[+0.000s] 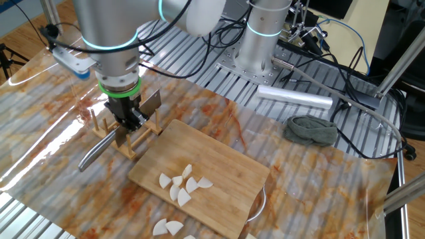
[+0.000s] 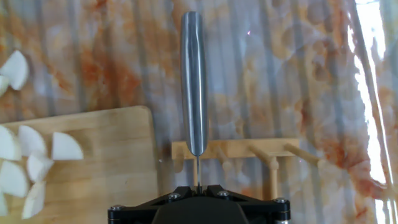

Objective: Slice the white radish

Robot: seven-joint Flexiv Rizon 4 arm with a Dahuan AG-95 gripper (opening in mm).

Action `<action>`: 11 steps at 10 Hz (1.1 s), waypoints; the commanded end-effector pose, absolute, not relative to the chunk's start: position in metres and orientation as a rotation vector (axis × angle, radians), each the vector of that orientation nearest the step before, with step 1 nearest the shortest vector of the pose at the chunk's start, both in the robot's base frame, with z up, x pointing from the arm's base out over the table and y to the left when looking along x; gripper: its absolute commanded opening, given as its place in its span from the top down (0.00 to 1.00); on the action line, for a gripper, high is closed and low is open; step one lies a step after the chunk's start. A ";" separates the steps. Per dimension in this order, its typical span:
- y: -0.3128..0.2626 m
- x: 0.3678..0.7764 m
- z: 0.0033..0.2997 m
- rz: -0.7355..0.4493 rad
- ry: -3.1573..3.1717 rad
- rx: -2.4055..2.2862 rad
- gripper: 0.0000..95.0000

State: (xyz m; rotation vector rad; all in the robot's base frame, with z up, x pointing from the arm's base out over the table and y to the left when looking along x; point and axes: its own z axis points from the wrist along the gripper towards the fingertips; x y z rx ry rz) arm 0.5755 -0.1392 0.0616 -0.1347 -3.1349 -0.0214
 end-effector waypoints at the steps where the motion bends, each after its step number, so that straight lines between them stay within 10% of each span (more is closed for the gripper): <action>1: -0.138 0.575 0.060 -0.025 -3.137 -0.141 1.00; 11: -0.131 0.575 0.032 -0.048 -3.185 -0.121 1.00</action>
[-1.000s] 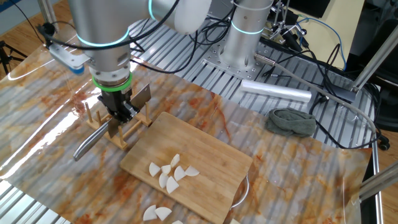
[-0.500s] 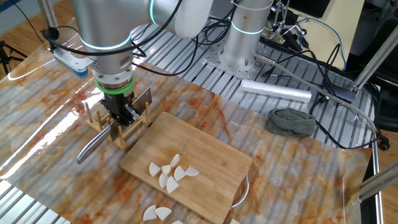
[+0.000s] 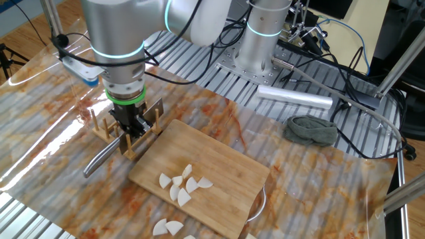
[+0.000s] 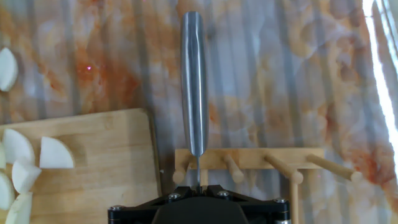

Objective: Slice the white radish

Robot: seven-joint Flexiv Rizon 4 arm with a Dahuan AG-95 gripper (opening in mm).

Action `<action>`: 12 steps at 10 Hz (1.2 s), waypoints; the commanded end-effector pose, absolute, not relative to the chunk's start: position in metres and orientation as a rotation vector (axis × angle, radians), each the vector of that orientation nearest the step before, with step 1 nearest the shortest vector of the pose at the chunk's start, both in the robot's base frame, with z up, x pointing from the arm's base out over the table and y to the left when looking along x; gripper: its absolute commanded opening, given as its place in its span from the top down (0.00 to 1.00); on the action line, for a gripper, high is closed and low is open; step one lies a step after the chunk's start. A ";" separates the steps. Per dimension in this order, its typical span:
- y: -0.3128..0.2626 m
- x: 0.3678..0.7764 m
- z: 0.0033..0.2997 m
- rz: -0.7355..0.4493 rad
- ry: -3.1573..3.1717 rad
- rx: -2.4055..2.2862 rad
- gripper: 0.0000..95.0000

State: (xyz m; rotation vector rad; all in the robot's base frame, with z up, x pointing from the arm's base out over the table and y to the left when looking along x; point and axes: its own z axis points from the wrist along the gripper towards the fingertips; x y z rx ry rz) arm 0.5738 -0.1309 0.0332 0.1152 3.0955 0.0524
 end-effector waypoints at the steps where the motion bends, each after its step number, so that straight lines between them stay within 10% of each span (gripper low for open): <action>1: -0.132 0.575 0.030 0.048 3.098 0.128 1.00; 2: -0.132 0.575 0.031 0.031 3.109 0.145 1.00; 5: -0.132 0.575 0.032 0.003 3.104 0.194 0.40; 12: -0.133 0.575 0.042 -0.002 3.114 0.165 0.40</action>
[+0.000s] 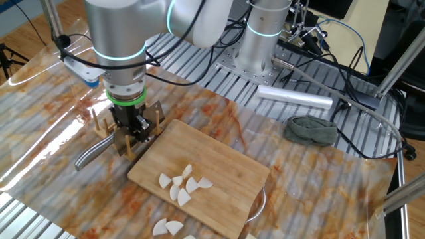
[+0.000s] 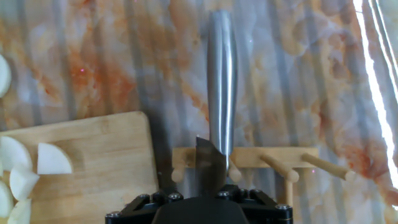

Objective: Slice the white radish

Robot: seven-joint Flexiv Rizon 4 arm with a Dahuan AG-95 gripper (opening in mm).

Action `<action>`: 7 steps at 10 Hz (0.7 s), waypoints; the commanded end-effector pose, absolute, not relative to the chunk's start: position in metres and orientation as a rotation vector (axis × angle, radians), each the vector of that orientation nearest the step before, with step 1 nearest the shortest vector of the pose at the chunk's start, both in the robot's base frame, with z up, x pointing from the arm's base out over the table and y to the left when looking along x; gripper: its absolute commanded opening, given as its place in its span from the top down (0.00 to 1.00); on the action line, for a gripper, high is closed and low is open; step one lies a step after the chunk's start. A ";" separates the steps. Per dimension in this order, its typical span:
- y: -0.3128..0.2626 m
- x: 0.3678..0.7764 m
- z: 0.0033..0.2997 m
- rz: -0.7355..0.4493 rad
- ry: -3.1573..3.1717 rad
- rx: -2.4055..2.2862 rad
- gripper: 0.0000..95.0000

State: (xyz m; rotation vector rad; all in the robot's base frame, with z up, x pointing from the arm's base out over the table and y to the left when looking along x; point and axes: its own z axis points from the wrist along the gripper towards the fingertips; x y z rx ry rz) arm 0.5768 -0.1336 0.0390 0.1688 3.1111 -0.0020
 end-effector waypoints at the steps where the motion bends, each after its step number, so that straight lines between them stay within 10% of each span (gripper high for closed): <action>1: -0.133 0.575 0.045 -0.002 3.119 0.163 0.40; 7: -0.128 0.567 0.080 -0.028 3.148 0.111 0.40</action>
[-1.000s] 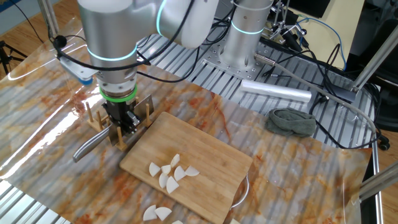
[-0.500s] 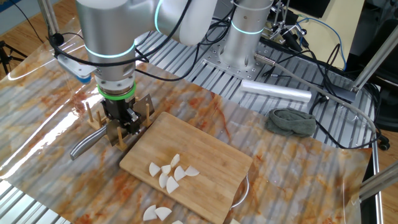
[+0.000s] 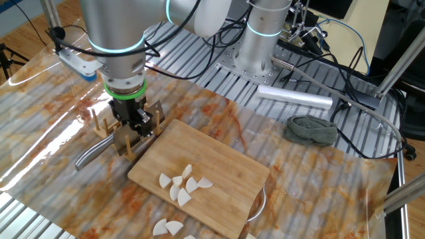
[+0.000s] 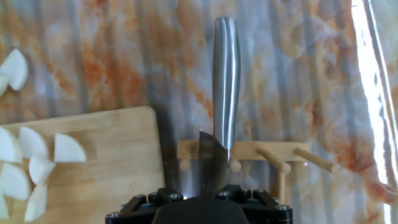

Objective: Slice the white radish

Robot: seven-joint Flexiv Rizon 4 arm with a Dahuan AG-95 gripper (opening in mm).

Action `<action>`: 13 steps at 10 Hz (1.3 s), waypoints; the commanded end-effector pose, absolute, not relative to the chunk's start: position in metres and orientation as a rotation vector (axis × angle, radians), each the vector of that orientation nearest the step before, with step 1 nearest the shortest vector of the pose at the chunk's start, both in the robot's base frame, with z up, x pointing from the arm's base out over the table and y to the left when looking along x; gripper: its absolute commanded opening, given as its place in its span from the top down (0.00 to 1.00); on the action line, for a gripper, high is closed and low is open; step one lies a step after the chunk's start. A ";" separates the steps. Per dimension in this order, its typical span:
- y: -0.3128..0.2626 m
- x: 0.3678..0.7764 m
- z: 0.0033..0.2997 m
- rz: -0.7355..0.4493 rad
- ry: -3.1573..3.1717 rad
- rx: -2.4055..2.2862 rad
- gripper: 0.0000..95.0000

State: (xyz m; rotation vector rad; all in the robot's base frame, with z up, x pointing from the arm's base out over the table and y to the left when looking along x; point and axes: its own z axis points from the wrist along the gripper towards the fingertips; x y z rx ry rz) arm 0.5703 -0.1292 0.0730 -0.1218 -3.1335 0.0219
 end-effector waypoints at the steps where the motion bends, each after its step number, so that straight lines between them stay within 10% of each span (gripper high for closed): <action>1: -0.127 0.565 0.086 0.041 -3.126 -0.103 0.40; 7: -0.104 0.562 0.115 0.048 -3.085 -0.079 0.40; 8: -0.092 0.563 0.121 0.012 -3.080 -0.034 0.80; 9: -0.084 0.562 0.125 0.002 -3.081 0.018 1.00; 13: -0.052 0.561 0.134 -0.012 -3.082 0.087 1.00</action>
